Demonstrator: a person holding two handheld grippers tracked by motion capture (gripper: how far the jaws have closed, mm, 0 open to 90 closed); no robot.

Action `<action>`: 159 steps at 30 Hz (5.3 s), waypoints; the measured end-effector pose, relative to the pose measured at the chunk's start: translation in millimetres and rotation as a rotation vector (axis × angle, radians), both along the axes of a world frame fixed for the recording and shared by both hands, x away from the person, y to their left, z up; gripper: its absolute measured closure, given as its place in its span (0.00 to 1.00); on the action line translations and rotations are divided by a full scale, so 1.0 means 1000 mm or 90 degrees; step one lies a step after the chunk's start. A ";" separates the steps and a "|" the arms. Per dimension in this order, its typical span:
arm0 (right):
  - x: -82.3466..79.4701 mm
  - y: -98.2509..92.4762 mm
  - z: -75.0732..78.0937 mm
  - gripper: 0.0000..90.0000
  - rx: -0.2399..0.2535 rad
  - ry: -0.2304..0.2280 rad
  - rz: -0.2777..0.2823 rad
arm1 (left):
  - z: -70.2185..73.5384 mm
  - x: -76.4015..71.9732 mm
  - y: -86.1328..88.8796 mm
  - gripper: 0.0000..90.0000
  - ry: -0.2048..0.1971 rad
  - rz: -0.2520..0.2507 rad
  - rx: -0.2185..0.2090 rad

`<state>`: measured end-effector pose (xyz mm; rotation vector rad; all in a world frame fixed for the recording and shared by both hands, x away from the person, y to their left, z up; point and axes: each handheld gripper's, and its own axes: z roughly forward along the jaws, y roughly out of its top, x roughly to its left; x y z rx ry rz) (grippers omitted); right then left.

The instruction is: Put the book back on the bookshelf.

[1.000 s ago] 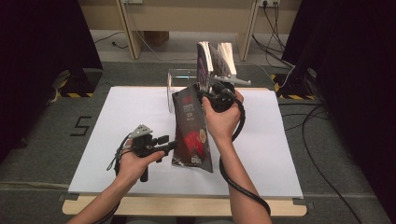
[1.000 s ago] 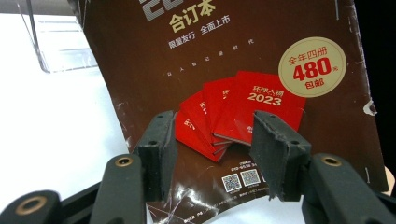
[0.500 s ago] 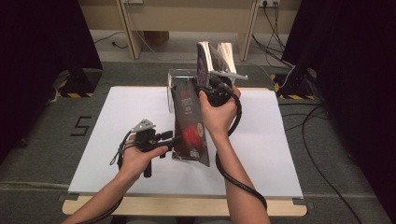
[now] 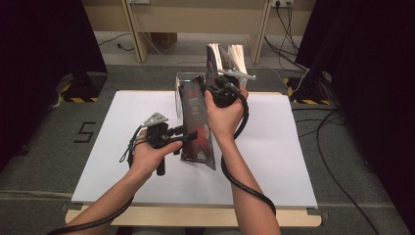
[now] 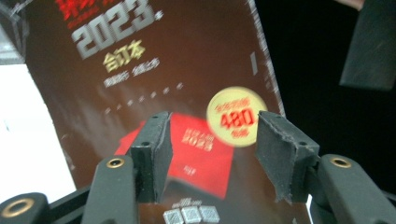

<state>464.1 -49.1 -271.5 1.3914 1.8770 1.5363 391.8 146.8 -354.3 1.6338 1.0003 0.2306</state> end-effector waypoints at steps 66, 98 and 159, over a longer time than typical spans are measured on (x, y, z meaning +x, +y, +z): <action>-0.017 0.049 -0.007 0.93 -0.074 0.005 0.051 | -0.010 0.010 -0.015 0.93 -0.002 0.110 0.080; -0.057 -0.078 -0.056 0.67 -0.014 0.038 0.005 | -0.010 0.008 0.014 0.96 -0.026 0.096 0.044; -0.099 -0.200 -0.181 0.67 0.022 0.194 -0.169 | 0.045 0.034 0.062 0.97 -0.078 0.142 0.025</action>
